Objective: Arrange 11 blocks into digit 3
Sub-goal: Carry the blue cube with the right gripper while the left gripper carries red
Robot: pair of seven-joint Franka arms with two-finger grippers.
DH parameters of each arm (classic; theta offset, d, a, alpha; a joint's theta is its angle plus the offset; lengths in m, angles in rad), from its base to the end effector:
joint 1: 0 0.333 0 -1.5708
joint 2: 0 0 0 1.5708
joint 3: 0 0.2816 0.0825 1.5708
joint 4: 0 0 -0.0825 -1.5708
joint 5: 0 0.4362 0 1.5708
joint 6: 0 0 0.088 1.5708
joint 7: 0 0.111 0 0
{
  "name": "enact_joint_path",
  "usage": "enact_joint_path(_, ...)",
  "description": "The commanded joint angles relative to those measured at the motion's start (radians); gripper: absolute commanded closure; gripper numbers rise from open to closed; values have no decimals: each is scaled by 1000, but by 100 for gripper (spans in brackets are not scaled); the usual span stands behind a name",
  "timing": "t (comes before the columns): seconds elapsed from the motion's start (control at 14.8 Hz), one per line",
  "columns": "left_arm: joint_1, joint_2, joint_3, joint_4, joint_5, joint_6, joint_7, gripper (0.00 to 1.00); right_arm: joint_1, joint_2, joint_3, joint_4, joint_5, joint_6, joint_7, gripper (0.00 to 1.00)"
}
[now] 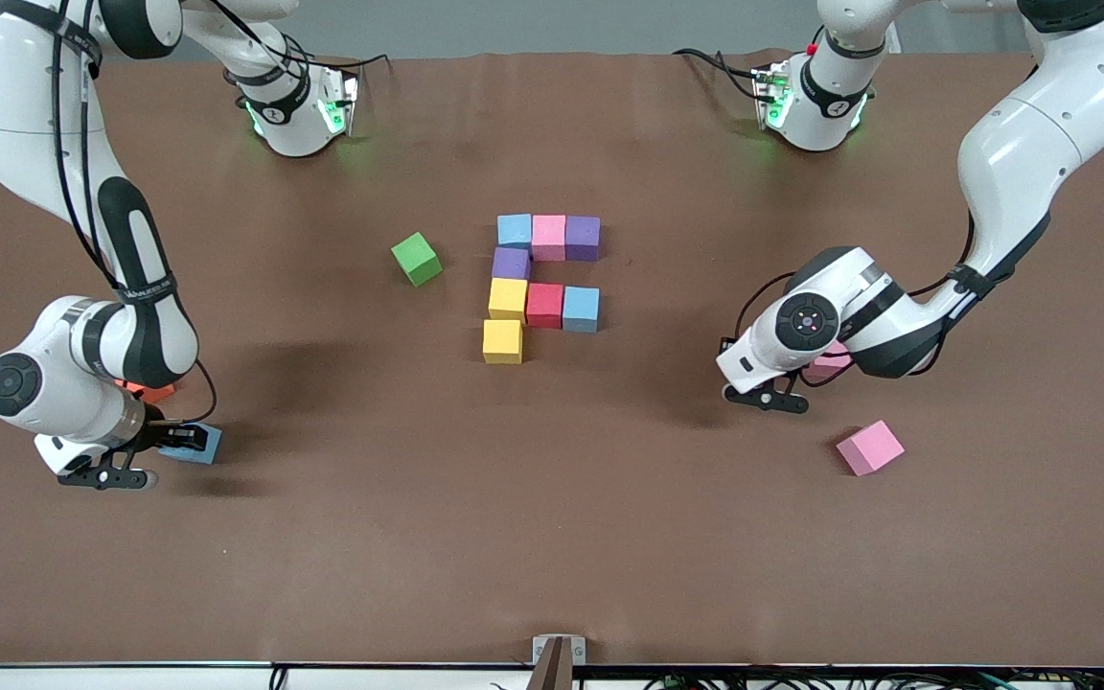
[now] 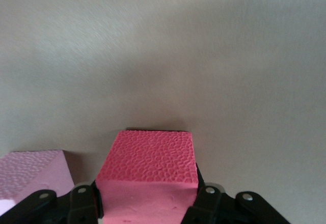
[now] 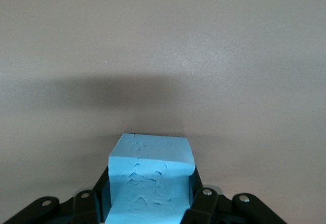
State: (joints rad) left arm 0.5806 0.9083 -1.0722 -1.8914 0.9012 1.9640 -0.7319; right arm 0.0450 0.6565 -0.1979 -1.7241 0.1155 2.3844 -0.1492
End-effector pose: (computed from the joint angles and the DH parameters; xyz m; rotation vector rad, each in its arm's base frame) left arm 0.5603 -0.2596 0.1473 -3.0201 0.2795 0.2721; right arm 0.6814 -0.0986 0.1439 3.0984 -0.0710 0.0199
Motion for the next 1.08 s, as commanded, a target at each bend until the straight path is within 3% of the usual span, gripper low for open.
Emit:
enact_joint_path(0.0,11,-29,-38,35,-24,-8,-41,81,-7,-21,12,-32,10,-8,-42,55)
enact_joint_path(0.34,-5,-31,-71,142,-100,-10,-164,78,54,-100,14,23,13,-233,-37,56)
enact_joint_path(0.68,-51,-26,-69,224,-142,-8,-392,78,221,-106,14,119,16,-243,-30,56)
enact_joint_path(1.02,-54,-25,-68,268,-203,-8,-573,79,410,-66,14,205,12,-301,167,58)
